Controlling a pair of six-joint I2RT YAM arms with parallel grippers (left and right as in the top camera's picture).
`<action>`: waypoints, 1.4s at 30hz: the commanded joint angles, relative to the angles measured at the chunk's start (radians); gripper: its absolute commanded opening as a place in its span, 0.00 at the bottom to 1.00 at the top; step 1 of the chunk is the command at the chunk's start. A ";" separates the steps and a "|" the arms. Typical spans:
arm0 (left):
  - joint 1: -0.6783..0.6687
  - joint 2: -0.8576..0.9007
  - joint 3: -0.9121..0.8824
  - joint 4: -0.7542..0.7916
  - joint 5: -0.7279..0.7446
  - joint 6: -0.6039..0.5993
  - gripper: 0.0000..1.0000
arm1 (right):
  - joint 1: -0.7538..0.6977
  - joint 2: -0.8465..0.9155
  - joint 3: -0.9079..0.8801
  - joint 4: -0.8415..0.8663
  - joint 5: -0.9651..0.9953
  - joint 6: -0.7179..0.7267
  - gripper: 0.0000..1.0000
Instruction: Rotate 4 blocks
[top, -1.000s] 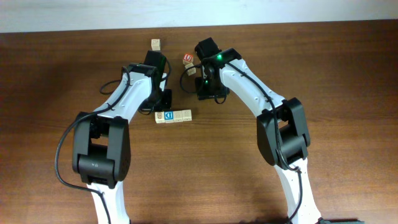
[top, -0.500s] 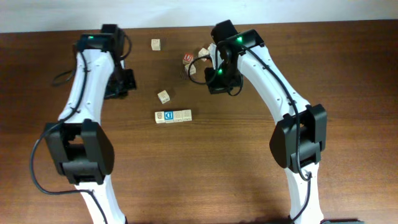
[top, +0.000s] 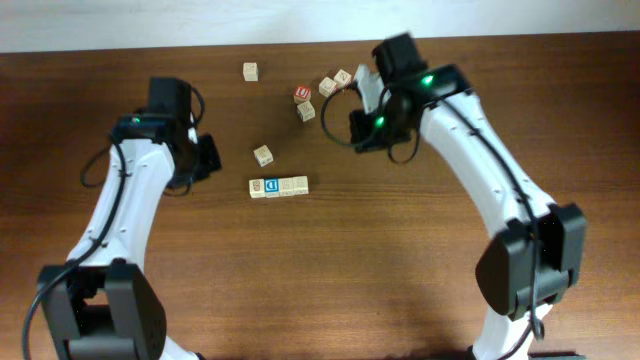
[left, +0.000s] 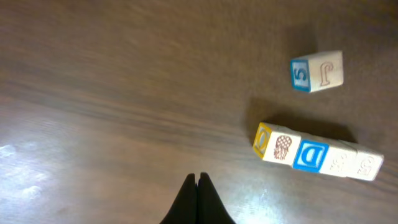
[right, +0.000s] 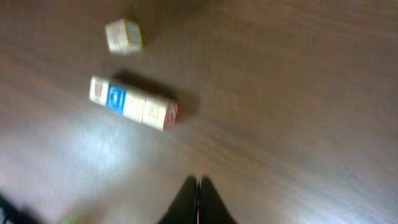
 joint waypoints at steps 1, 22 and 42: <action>0.005 0.040 -0.082 0.062 0.087 -0.006 0.00 | 0.004 0.000 -0.156 0.175 -0.089 0.110 0.05; 0.010 0.253 -0.082 0.219 0.325 0.171 0.00 | 0.097 0.181 -0.216 0.381 -0.147 0.275 0.04; -0.008 0.253 -0.082 0.207 0.334 0.170 0.00 | 0.138 0.222 -0.218 0.401 -0.124 0.412 0.04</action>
